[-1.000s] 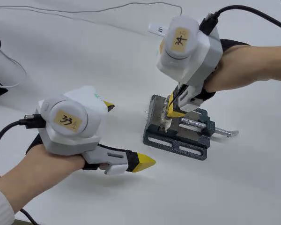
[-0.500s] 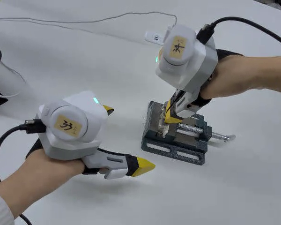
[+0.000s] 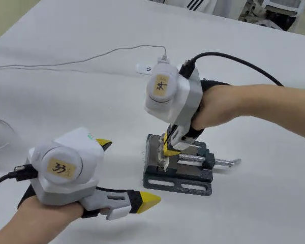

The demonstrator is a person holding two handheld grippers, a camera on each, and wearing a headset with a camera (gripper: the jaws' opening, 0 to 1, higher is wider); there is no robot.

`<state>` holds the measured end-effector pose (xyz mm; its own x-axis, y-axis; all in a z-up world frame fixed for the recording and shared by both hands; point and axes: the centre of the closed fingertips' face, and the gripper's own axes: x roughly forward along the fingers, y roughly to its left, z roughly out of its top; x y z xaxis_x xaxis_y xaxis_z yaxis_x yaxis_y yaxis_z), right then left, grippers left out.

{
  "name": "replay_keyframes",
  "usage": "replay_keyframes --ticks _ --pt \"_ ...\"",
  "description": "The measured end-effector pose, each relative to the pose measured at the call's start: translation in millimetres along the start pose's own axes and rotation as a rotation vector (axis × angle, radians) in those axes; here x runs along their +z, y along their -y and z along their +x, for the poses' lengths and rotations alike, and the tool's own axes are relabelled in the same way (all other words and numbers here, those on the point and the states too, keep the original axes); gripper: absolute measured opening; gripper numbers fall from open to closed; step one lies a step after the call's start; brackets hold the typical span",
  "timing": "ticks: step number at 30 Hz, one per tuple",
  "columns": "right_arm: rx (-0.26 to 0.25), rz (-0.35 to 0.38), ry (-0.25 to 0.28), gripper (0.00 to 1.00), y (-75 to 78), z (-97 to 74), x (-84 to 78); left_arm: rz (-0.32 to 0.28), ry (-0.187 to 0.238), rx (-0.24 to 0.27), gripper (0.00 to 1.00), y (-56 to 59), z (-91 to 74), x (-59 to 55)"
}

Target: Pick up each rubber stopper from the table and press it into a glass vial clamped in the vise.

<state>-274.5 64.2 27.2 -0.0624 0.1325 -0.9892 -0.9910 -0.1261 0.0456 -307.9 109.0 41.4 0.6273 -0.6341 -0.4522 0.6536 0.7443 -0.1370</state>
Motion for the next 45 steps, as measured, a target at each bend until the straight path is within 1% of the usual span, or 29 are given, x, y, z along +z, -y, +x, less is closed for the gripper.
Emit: replay_keyframes --ticks 3,5,7,12,14,20,24,25,26,27,28,29,30,32,33,34,35,36,39,43,45 --pt "-0.008 0.020 0.032 0.00 -0.8 -1.6 -1.6 0.009 -0.006 0.000 0.93 1.9 -0.5 1.3" --pt "-0.014 0.000 0.050 0.00 -1.7 -2.2 -2.2 0.013 -0.005 -0.001 0.93 2.7 -0.8 2.8" --pt "-0.019 0.008 0.056 0.00 -1.5 -2.2 -1.8 0.013 -0.005 -0.001 0.93 2.8 -0.7 3.5" --pt "-0.049 -0.037 0.070 0.00 -1.9 -2.3 -1.1 0.020 -0.007 0.003 0.93 2.2 -0.7 5.0" --pt "-0.053 -0.031 0.080 0.00 -0.7 -2.4 -1.2 0.021 -0.008 0.005 0.93 1.9 -0.8 5.4" --pt "-0.063 -0.087 0.112 0.00 1.7 -2.1 -0.2 0.029 -0.014 0.011 0.93 0.6 -3.0 5.5" --pt "-0.070 -0.083 0.124 0.00 3.1 -2.0 0.2 0.030 -0.014 0.014 0.93 0.4 -4.6 7.0" --pt "-0.093 -0.088 0.124 0.02 7.1 -3.1 0.3 0.032 -0.016 0.014 0.93 0.3 -4.9 7.0" --pt "-0.075 -0.104 0.119 0.06 5.7 -4.4 -1.1 0.032 -0.014 0.015 0.93 0.0 -6.0 7.8" --pt "-0.061 -0.075 0.130 0.10 2.7 -4.4 0.1 0.030 -0.013 0.016 0.93 -0.1 -6.6 8.2" --pt "-0.055 -0.080 0.131 0.13 0.4 -4.9 0.1 0.030 -0.014 0.016 0.93 -0.4 -7.2 8.0" --pt "-0.061 -0.090 0.133 0.16 -0.7 -5.4 -0.1 0.033 -0.016 0.018 0.93 -1.1 -7.7 7.7" --pt "-0.089 -0.108 0.139 0.21 2.0 -6.5 0.4 0.033 -0.016 0.020 0.93 -1.7 -8.2 7.5" --pt "-0.099 -0.096 0.154 0.30 0.7 -9.5 -0.2 0.028 -0.016 0.020 0.93 -2.8 -9.1 6.9" --pt "-0.105 -0.073 0.187 0.32 0.4 -12.2 1.6 0.028 -0.017 0.021 0.93 -3.4 -9.6 6.4" --pt "-0.099 -0.064 0.205 0.33 -1.3 -14.1 1.8 0.029 -0.018 0.021 0.93 -3.4 -9.9 6.2" --pt "-0.092 -0.043 0.237 0.33 -3.7 -17.0 2.3 0.029 -0.019 0.020 0.93 -3.4 -10.3 6.0" --pt "-0.095 -0.022 0.259 0.33 -4.2 -19.0 2.5 0.030 -0.019 0.019 0.93 -3.5 -10.6 5.9" --pt "-0.091 0.041 0.331 0.39 -7.4 -26.2 1.2 0.030 -0.020 0.018 0.93 -3.9 -11.6 5.8" --pt "-0.097 0.121 0.417 0.47 -11.7 -35.0 -6.0 0.029 -0.020 0.015 0.93 -3.1 -12.9 6.2" --pt "-0.119 0.163 0.453 0.52 -11.0 -38.5 -11.6 0.028 -0.019 0.015 0.93 -3.1 -13.6 6.3"
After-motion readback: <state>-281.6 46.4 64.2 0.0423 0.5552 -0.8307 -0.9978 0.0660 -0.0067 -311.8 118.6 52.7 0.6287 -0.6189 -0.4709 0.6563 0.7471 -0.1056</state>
